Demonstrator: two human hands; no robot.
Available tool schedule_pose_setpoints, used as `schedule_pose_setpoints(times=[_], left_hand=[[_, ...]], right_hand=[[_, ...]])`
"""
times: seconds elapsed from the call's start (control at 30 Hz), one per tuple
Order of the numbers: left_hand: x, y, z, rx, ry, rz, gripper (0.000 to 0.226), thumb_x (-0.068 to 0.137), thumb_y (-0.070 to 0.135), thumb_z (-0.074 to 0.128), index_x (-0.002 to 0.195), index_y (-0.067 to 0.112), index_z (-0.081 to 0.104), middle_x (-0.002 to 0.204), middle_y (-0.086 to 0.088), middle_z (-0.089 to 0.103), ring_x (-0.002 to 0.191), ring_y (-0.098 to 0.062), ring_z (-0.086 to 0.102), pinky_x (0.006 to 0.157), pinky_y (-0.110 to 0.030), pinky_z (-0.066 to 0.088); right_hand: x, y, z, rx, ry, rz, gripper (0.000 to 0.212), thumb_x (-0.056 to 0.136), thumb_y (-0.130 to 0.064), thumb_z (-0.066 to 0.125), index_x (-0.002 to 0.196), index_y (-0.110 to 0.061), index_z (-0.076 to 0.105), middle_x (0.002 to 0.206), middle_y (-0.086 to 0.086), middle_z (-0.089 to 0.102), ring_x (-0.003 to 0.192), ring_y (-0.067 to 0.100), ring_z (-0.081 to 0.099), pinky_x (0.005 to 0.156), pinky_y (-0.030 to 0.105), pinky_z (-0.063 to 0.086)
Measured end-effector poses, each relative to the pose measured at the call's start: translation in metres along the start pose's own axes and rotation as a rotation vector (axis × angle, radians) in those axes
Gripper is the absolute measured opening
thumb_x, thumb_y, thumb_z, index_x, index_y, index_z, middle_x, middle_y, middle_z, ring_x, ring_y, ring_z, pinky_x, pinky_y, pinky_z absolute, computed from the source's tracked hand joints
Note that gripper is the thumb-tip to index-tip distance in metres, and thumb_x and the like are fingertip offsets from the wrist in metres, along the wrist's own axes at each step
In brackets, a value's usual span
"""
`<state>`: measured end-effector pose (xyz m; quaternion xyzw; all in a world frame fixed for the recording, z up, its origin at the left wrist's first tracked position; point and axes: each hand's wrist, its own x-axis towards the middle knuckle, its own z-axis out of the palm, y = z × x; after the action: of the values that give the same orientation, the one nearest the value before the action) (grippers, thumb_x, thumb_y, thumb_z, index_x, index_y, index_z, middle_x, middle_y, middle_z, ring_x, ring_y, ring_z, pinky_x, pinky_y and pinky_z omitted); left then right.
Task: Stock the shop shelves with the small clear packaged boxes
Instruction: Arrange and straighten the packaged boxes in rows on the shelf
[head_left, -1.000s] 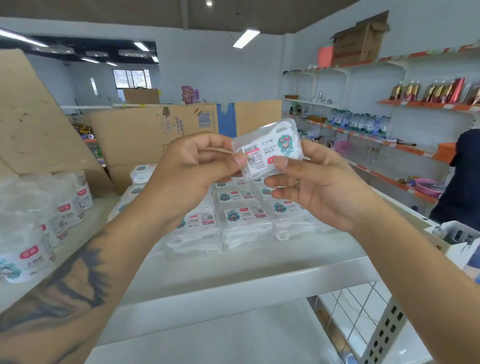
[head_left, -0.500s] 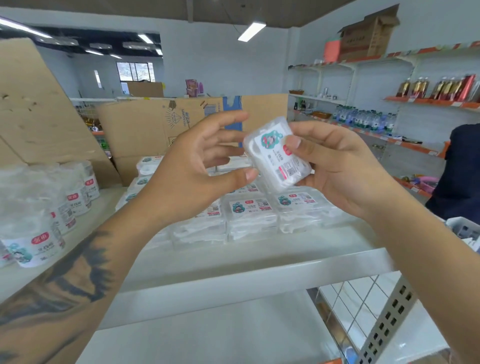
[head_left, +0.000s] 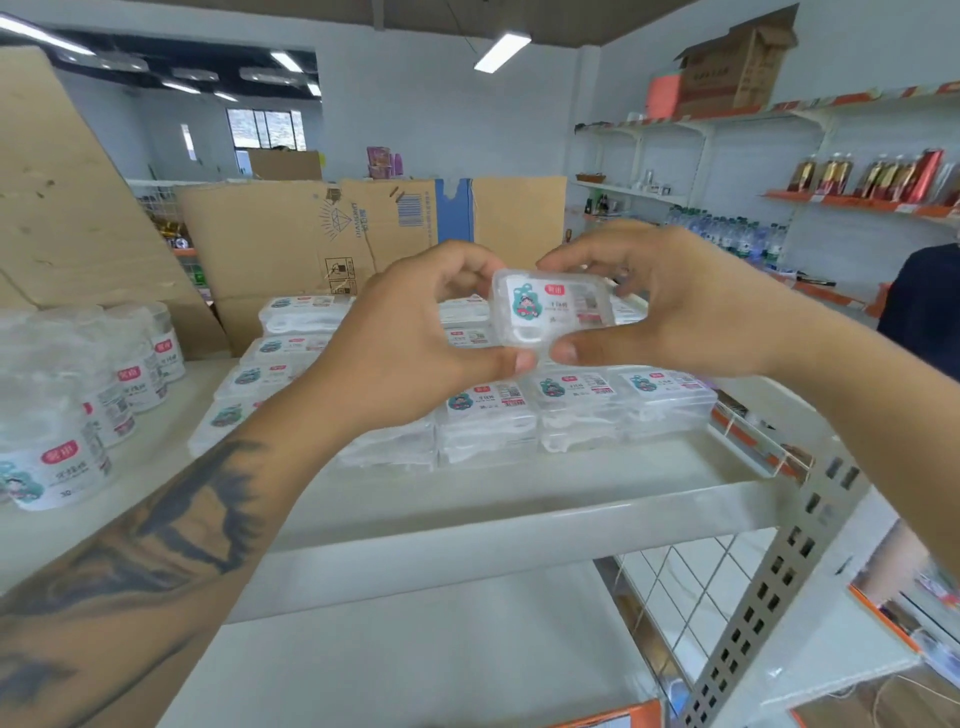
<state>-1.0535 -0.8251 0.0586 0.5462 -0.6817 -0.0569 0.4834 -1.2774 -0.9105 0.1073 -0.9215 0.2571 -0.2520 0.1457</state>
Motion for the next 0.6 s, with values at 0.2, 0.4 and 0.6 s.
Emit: schedule_pose_setpoints(times=[0.2, 0.4, 0.6], left_hand=[[0.007, -0.002, 0.005, 0.098, -0.083, -0.158, 0.069, 0.069, 0.053, 0.090, 0.128, 0.040, 0.057, 0.132, 0.018, 0.063, 0.128, 0.000, 0.055, 0.113, -0.035, 0.042], [-0.022, -0.010, -0.023, 0.537, -0.171, -0.212, 0.079, 0.079, 0.072, 0.068, 0.148, 0.047, 0.038, 0.152, 0.019, 0.047, 0.137, -0.014, 0.047, 0.110, -0.037, 0.040], [-0.044, -0.023, -0.044, 0.528, -0.175, -0.228, 0.077, 0.080, 0.070, 0.067, 0.147, 0.047, 0.039, 0.154, 0.022, 0.045, 0.140, -0.009, 0.043, 0.109, -0.032, 0.039]], right_hand=[[0.029, 0.011, -0.010, -0.297, -0.124, 0.042, 0.066, 0.078, -0.042, 0.084, 0.138, -0.034, 0.057, 0.128, -0.016, 0.061, 0.115, 0.010, 0.058, 0.098, 0.026, 0.042], [0.078, 0.057, 0.011, -0.391, -0.187, 0.150, 0.059, 0.084, -0.038, 0.082, 0.136, -0.031, 0.055, 0.138, -0.004, 0.059, 0.126, 0.022, 0.056, 0.108, 0.039, 0.043], [0.090, 0.083, 0.029, -0.359, -0.164, 0.187, 0.046, 0.086, -0.038, 0.079, 0.128, -0.032, 0.060, 0.136, -0.006, 0.061, 0.126, 0.021, 0.055, 0.110, 0.042, 0.043]])
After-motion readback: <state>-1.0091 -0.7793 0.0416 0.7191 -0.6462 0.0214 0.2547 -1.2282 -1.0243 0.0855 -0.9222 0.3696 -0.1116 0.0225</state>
